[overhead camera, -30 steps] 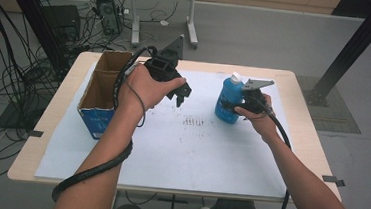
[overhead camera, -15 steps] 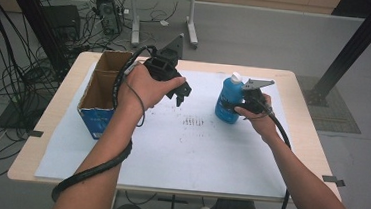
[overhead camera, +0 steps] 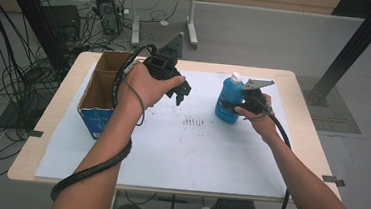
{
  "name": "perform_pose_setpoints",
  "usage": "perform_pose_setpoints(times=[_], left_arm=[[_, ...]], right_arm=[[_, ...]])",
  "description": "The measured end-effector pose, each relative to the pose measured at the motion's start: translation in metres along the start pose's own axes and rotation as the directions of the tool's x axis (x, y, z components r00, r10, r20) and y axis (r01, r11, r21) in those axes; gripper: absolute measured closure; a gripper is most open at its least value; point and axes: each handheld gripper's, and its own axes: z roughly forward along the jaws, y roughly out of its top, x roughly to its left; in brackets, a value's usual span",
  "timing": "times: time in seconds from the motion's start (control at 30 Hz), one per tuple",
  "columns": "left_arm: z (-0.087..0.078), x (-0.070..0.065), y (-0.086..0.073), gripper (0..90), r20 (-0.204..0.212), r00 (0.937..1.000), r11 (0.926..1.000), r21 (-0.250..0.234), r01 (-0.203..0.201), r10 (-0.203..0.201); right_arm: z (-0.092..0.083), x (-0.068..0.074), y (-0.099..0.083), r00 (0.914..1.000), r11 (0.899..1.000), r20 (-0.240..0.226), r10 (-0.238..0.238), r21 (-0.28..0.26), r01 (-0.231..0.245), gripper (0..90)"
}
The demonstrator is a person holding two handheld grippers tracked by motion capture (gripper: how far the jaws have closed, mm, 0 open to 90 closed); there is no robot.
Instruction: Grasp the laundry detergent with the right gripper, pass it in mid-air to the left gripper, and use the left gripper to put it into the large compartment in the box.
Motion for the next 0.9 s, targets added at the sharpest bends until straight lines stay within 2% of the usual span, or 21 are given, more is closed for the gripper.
perform_pose_setpoints(times=[0.6, 0.9], left_arm=[[-0.0054, -0.0017, -0.001, 5.2, -0.007, 1.0, 1.0, -0.007, 0.0, 0.0], [-0.0052, 0.0019, -0.0033, 5.2, -0.006, 1.0, 1.0, -0.006, 0.002, -0.002]], right_arm=[[0.0, 0.0001, 0.0, 1.0, 1.0, 0.0, 0.001, 0.0, -0.001, 44.2], [-0.0001, 0.0004, 0.0002, 1.0, 1.0, 0.003, 0.003, 0.002, -0.003, 44.2]])
